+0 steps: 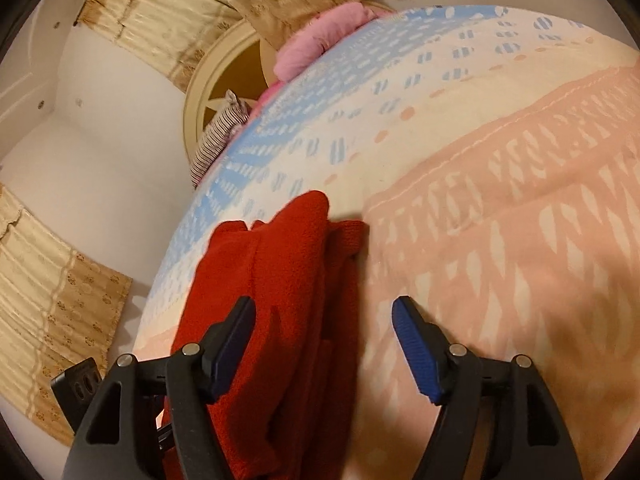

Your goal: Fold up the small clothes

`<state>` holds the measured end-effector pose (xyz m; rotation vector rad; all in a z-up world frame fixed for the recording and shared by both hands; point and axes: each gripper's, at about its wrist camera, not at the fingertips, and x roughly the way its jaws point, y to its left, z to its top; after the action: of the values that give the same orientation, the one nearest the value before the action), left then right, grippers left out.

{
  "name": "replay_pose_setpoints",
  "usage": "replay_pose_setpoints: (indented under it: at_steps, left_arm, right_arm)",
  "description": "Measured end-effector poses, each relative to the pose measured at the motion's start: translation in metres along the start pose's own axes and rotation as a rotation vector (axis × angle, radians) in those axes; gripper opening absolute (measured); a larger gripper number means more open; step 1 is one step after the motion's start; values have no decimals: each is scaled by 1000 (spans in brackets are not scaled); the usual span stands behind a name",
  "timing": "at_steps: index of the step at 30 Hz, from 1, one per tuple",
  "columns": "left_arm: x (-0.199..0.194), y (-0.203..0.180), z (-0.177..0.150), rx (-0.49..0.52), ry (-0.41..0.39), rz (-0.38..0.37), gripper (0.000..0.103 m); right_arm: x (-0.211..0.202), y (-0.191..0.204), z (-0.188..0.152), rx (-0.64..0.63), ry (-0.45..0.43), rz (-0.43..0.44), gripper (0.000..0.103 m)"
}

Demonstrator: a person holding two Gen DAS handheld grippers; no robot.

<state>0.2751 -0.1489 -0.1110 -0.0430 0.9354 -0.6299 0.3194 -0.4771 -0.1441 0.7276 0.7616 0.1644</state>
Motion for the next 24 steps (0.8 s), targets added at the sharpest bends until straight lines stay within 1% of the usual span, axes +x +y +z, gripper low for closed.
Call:
replay_pose_setpoints:
  at_steps: [2,5,8,11,12,13,16,20,22,24]
  left_arm:
    - [1,3,-1,-13,-9,-15,103]
    - [0,0,-3,-5,-16,-9,103]
    - [0,0,-3,-4,-20,-10,103]
    - [2,0,-3,-6,-22,-15,103]
    - [2,0,-3,-8,-24,-16,103]
    - [2,0,-3,-7,-24,-17,103]
    - [3,-1,-2,-8,-26,-25,103]
    - [4,-2,-1,-6,-28,-32,103]
    - [5,-3,0,-4,-29,-32,103]
    - [6,-3,0,-4,-30,-32,103]
  right_arm:
    - [5,3,3,-33,9,-18,71]
    - [16,9,8,-83,29,-34,71]
    - [25,9,15,-90,47,-16,71]
    - [34,6,23,-81,54,6,69]
    - [35,6,24,-80,53,10,67]
    - [37,5,25,-79,54,18,62]
    - [41,2,26,-71,61,47,53]
    - [46,3,25,-75,88,94,44]
    - [48,4,23,-84,108,117,38]
    - [51,6,21,-95,122,123,36]
